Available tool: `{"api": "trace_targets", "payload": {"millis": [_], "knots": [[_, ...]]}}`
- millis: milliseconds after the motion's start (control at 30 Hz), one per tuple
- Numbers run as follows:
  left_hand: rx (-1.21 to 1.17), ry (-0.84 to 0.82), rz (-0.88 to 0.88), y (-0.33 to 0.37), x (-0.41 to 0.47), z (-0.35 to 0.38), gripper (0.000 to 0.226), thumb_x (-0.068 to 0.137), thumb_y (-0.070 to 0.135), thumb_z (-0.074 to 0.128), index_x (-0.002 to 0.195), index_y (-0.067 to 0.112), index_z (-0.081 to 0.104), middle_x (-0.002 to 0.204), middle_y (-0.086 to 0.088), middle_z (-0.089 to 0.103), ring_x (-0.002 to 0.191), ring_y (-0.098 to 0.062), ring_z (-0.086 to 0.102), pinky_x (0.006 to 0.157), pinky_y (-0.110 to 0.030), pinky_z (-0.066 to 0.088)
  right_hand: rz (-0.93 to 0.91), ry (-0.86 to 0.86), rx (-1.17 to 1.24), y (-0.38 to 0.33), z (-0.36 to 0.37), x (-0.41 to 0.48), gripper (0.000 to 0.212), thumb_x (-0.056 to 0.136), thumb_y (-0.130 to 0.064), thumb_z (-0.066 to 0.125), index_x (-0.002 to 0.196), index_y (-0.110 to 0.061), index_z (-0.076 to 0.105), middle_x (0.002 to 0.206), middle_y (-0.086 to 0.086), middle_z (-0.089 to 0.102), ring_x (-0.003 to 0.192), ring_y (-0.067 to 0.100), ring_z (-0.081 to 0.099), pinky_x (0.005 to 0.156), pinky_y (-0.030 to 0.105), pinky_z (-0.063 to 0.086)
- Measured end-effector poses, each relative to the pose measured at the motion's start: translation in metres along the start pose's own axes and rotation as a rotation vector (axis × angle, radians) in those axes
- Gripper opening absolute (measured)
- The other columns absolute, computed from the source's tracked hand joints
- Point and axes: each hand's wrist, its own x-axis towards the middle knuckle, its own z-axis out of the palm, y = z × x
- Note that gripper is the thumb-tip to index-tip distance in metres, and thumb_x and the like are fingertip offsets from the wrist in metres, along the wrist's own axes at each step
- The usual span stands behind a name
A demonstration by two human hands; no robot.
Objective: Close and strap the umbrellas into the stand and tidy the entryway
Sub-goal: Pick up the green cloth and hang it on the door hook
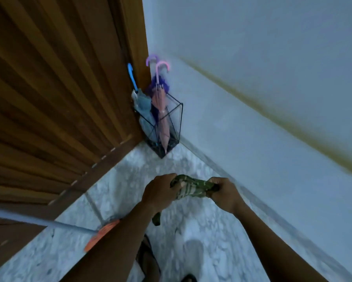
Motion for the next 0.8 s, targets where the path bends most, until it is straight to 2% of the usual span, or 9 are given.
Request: {"api": "trace_targets", "payload": {"millis": [133,200,333,433,533,600,667,733,800], "knots": [[-0.124,-0.060,-0.180,-0.074,0.099,0.104,0.052,0.099,0.052,0.048,0.138,0.021,0.055,0.131,-0.007,0.064,0.114,-0.025,0.063,0.092,-0.037,0.054,0.028,0.048,-0.095,0.080,0.057,0.102,0.021,0.089,-0.011,0.067,0.075,-0.027,0.067,0.062,-0.008,0.063,0.052,0.009,0.056,0.048,0.018,0.041],[-0.209,-0.166,-0.239,-0.115,0.154,0.157,0.050,0.099,0.054,0.047,0.135,0.021,0.057,0.126,-0.008,0.066,0.107,-0.025,0.064,0.088,-0.037,0.054,0.036,0.003,-0.183,0.128,0.087,0.160,0.026,0.091,-0.009,0.061,0.077,-0.031,0.063,0.066,-0.008,0.062,0.059,0.012,0.060,0.051,0.020,0.041],[-0.530,-0.440,-0.358,-0.189,0.270,0.249,0.052,0.100,0.049,0.050,0.136,0.013,0.059,0.130,-0.009,0.064,0.112,-0.023,0.063,0.101,-0.035,0.050,0.005,-0.037,-0.402,0.207,0.128,0.284,0.021,0.077,-0.022,0.053,0.091,-0.032,0.065,0.092,-0.001,0.069,0.092,0.026,0.066,0.079,0.035,0.052],[-0.659,-0.424,-0.424,-0.239,0.347,0.301,0.053,0.098,0.050,0.052,0.133,0.012,0.061,0.130,-0.010,0.065,0.114,-0.027,0.064,0.104,-0.040,0.050,-0.092,0.022,-0.582,0.251,0.160,0.376,0.035,0.076,-0.030,0.049,0.106,-0.034,0.067,0.107,0.004,0.071,0.110,0.033,0.060,0.094,0.046,0.048],[-0.457,-0.187,-0.306,-0.276,0.406,0.345,0.044,0.103,0.043,0.046,0.133,0.013,0.057,0.129,-0.009,0.061,0.115,-0.027,0.059,0.098,-0.032,0.048,-0.168,0.193,-0.709,0.293,0.204,0.454,0.032,0.088,-0.022,0.052,0.117,-0.029,0.065,0.111,0.008,0.066,0.117,0.036,0.047,0.098,0.048,0.033],[-0.162,0.014,-0.194,-0.298,0.431,0.370,0.040,0.101,0.038,0.048,0.133,0.015,0.050,0.127,-0.009,0.058,0.115,-0.029,0.055,0.094,-0.037,0.047,-0.155,0.348,-0.653,0.322,0.242,0.486,0.037,0.090,-0.024,0.054,0.126,-0.026,0.060,0.126,0.010,0.058,0.123,0.037,0.040,0.100,0.050,0.030],[0.137,0.202,-0.035,-0.315,0.436,0.391,0.053,0.093,0.035,0.052,0.143,0.019,0.041,0.137,-0.010,0.048,0.127,-0.030,0.044,0.104,-0.045,0.039,-0.079,0.424,-0.506,0.350,0.281,0.497,0.050,0.089,-0.034,0.055,0.138,-0.027,0.049,0.148,0.012,0.041,0.135,0.039,0.031,0.108,0.056,0.027],[0.254,0.275,0.233,-0.334,0.443,0.408,0.064,0.087,0.041,0.047,0.147,0.019,0.040,0.145,-0.010,0.044,0.137,-0.029,0.036,0.112,-0.050,0.029,-0.028,0.429,-0.424,0.379,0.319,0.497,0.064,0.090,-0.048,0.051,0.149,-0.028,0.036,0.161,0.011,0.024,0.145,0.038,0.022,0.113,0.061,0.020],[0.361,0.192,0.406,-0.360,0.452,0.420,0.072,0.090,0.047,0.046,0.154,0.020,0.031,0.158,-0.008,0.031,0.148,-0.028,0.023,0.119,-0.052,0.015,-0.052,0.446,-0.466,0.401,0.344,0.494,0.072,0.093,-0.062,0.040,0.156,-0.030,0.026,0.167,0.009,0.014,0.151,0.033,0.015,0.117,0.059,0.013]]}}
